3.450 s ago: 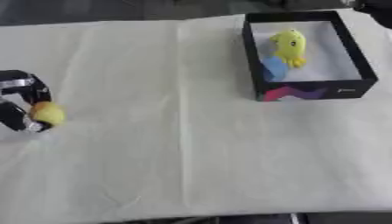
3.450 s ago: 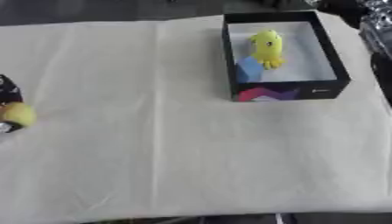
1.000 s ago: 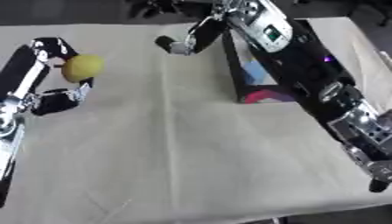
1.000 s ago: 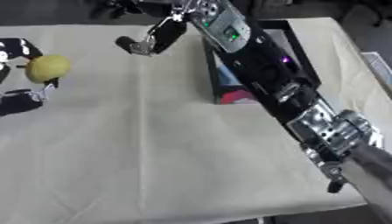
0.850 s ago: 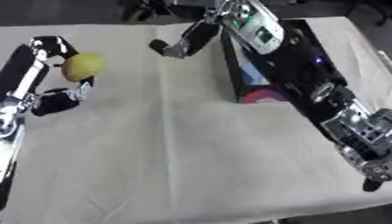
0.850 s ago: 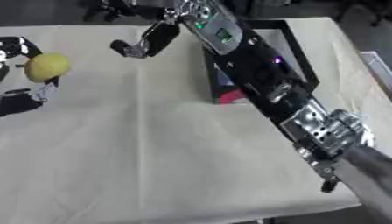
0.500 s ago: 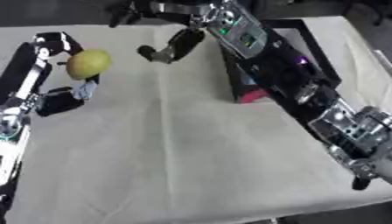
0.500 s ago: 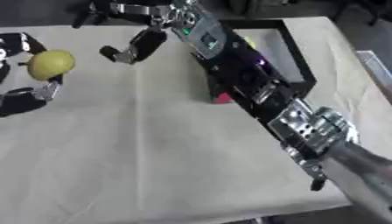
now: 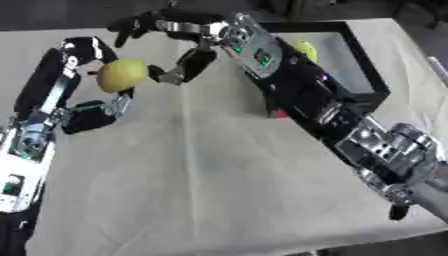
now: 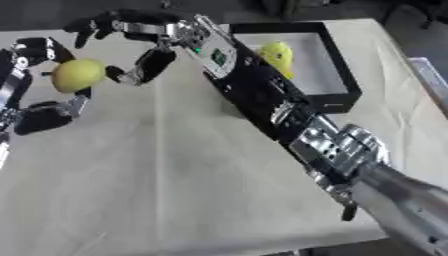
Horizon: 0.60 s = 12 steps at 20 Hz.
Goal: Pick up the objects with one hand, pass them to the other hand, and then place them into the box on the other side of the table.
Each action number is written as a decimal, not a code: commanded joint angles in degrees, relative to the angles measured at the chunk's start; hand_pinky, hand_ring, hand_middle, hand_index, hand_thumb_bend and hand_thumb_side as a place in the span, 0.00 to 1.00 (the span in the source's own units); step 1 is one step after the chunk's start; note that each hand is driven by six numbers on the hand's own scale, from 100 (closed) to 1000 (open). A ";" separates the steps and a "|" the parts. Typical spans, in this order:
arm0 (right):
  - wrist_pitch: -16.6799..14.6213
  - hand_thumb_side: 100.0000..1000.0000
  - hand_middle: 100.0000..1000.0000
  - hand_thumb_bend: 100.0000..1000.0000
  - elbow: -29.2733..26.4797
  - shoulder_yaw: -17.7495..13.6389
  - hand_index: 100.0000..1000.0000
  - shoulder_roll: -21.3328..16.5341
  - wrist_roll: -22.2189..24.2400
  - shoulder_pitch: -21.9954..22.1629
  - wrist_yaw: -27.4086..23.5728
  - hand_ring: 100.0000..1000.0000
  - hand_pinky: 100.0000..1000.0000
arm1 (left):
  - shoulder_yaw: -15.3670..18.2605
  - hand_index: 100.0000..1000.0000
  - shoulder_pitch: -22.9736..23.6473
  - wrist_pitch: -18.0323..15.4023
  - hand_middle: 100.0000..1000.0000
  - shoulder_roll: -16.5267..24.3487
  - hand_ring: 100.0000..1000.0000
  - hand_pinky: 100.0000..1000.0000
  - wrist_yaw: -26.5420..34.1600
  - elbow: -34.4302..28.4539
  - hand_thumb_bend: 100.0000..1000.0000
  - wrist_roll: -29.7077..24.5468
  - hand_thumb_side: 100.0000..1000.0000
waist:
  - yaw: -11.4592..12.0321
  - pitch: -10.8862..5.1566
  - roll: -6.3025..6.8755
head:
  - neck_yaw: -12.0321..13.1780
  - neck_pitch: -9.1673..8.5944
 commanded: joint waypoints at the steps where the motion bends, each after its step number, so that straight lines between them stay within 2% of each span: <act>1: -2.43 0.00 0.80 0.00 -0.82 -0.17 1.00 -0.67 1.79 -0.76 0.00 1.00 0.92 | -0.01 0.49 -1.26 0.84 0.44 0.03 0.48 0.67 0.41 -1.07 0.00 -0.01 0.00 | 0.12 -1.15 0.25 | 0.24 0.00; 5: -3.24 0.00 0.80 0.00 -2.39 -0.20 1.00 -1.16 3.64 -0.70 -1.85 1.00 0.92 | 0.09 0.49 -1.23 1.49 0.44 0.23 0.48 0.67 0.50 -1.06 0.00 0.26 0.00 | 0.04 -1.12 0.24 | 0.38 0.06; 12: -2.83 0.00 0.80 0.00 -4.61 -0.20 1.00 -1.58 6.86 -0.41 -4.92 1.00 0.92 | 0.10 0.48 -1.25 1.74 0.44 0.13 0.48 0.66 0.32 -0.88 0.00 0.04 0.00 | -0.01 -1.10 0.23 | 0.33 -0.02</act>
